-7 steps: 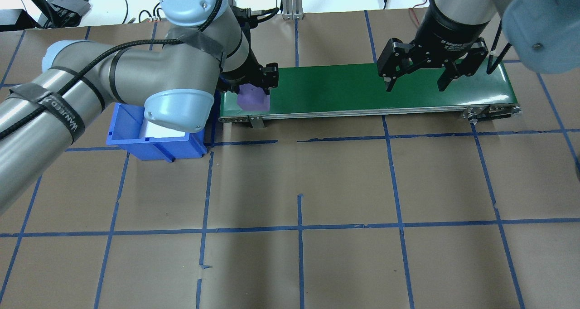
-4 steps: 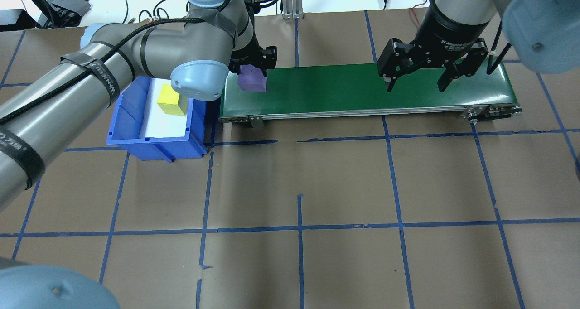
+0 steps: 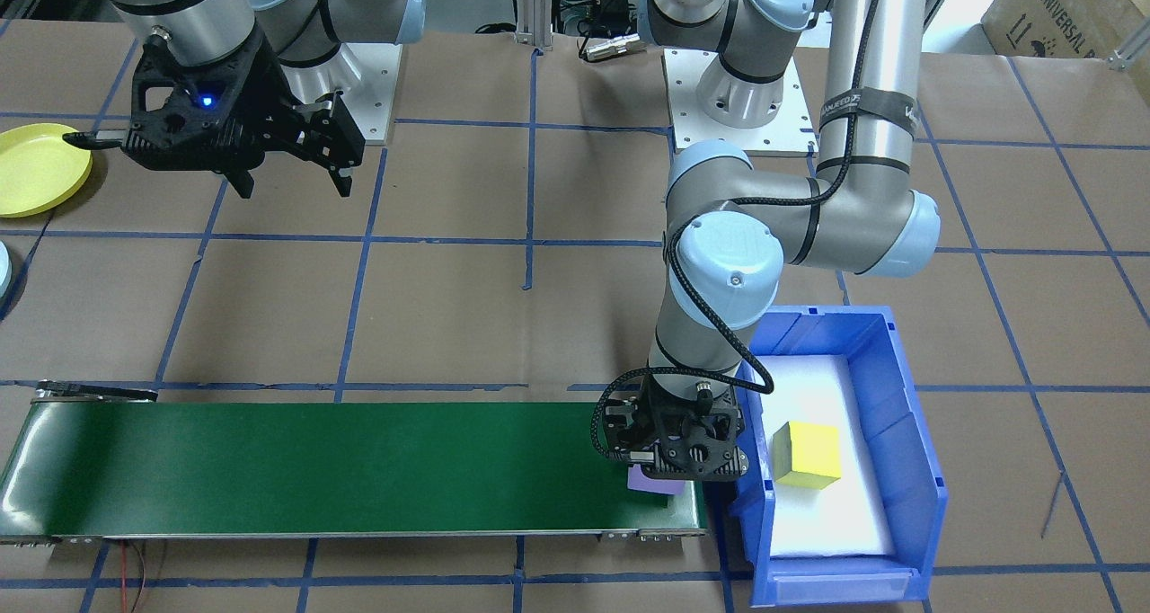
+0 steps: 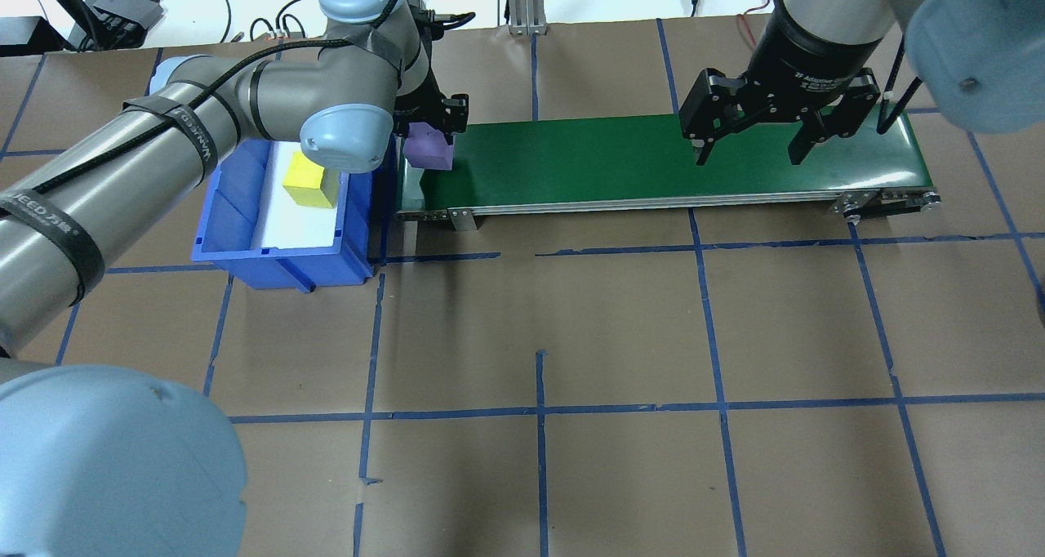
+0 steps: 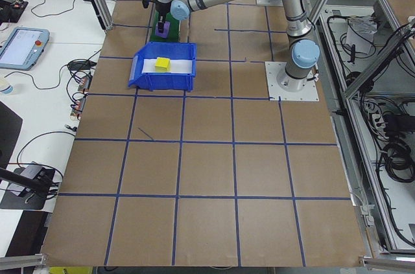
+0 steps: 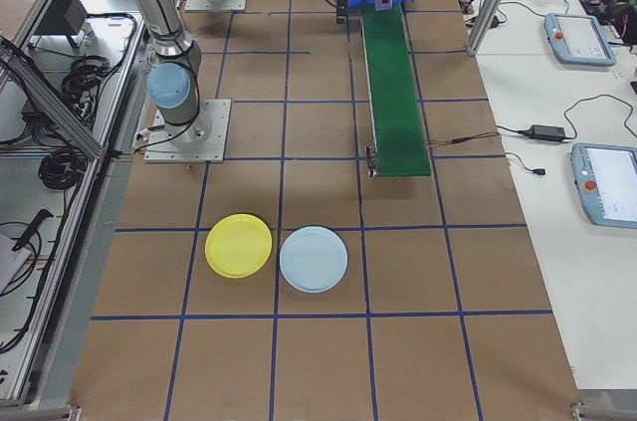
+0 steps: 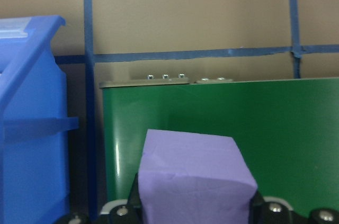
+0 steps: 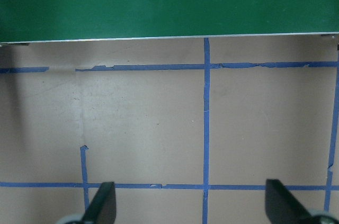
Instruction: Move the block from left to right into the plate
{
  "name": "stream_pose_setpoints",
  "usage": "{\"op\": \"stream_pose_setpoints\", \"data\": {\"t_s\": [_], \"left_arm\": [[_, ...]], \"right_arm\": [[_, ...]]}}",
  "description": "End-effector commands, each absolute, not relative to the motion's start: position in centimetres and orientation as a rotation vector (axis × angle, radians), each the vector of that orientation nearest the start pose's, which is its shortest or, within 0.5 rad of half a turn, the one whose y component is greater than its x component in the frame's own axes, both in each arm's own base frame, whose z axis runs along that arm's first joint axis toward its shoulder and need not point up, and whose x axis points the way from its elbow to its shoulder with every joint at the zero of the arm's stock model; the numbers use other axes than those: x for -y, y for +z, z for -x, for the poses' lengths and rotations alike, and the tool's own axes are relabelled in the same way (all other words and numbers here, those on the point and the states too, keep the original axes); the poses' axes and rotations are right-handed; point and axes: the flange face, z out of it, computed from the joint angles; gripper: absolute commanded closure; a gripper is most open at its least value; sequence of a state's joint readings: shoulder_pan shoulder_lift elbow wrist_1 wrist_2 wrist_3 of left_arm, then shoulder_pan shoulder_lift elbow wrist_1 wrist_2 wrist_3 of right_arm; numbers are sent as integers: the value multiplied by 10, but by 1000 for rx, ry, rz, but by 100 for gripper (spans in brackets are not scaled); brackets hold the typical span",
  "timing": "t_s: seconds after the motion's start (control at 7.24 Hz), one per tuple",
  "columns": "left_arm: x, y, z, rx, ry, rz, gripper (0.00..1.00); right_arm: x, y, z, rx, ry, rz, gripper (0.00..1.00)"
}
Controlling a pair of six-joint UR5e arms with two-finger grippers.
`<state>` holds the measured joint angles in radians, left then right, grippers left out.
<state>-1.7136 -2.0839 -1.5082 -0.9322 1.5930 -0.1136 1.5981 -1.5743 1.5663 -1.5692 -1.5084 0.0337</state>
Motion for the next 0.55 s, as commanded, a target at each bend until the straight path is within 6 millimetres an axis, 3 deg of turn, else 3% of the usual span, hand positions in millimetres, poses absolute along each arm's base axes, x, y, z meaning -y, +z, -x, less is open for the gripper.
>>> {"op": "stream_pose_setpoints", "data": {"t_s": [0.0,0.28,0.41], "left_arm": [[660,288,217,-3124,-315,-22,0],[652,333,166,-3118,-321,80,0],[647,352,158,-3118,-304,94,0]], "right_arm": [[487,492,-152,-3080,-7,-11,0],[487,492,-153,-3080,-7,-9,0],[487,492,-152,-3080,-7,-11,0]]}}
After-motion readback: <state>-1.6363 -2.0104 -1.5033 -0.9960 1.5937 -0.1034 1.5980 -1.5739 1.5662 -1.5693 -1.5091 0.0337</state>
